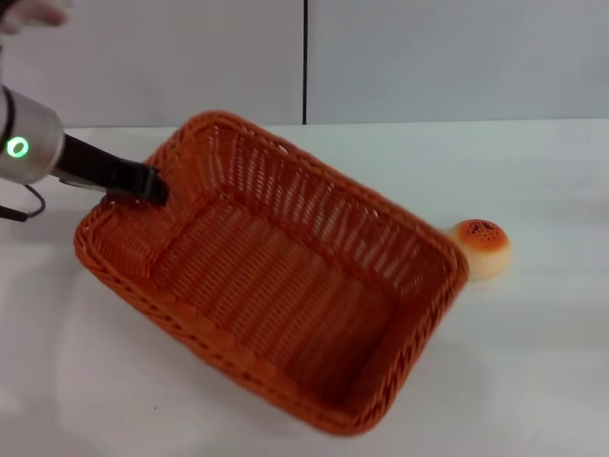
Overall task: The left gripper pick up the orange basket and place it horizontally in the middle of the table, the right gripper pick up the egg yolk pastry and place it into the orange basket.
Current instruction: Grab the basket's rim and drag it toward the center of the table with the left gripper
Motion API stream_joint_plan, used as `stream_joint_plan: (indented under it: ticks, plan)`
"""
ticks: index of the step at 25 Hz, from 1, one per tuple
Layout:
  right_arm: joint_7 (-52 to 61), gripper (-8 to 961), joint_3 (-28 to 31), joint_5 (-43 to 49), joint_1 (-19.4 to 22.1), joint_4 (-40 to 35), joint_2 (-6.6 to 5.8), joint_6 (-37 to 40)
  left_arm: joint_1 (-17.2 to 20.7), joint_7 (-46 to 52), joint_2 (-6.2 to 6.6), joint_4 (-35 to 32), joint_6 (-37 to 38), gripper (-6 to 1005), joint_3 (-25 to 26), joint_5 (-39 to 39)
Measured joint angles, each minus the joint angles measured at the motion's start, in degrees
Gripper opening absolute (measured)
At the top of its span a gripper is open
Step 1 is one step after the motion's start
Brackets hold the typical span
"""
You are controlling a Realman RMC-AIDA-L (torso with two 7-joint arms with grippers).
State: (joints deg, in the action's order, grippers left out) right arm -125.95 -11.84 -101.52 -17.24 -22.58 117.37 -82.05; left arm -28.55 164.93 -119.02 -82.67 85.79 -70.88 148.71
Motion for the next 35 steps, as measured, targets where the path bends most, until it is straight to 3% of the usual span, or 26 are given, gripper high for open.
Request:
stream_joint_plan:
  ticks: [4,9,15,23,29,35]
  plan:
    - [0.7,620,0.6,0.0,-0.7,0.7,-1.25,0.4,-1.0,0.1,-0.03,4.6,1.0,197,8.6,-1.5]
    - [0.8,620,0.8,0.0,-1.3,1.9,-2.28,2.5,-2.7,0.1,0.15,9.1,2.8,196,14.5,-1.4]
    - [0.8,620,0.8,0.0,-2.1,2.9,-3.18,3.1,-2.9,0.2,0.04,9.7,5.0,190,15.9,0.3]
    - [0.8,620,0.8,0.5,-3.3,5.2,-5.34,3.8,-1.8,0.4,-0.09,10.0,6.6,185,19.0,-1.2]
    - [0.4,619,0.6,0.6,-4.4,7.3,-6.77,5.0,-0.8,0.5,-0.07,12.8,7.0,182,25.1,-5.4]
    - [0.3,619,0.7,1.2,-4.7,7.8,-7.25,5.4,-0.6,0.4,-0.07,13.2,7.3,183,25.1,-5.5]
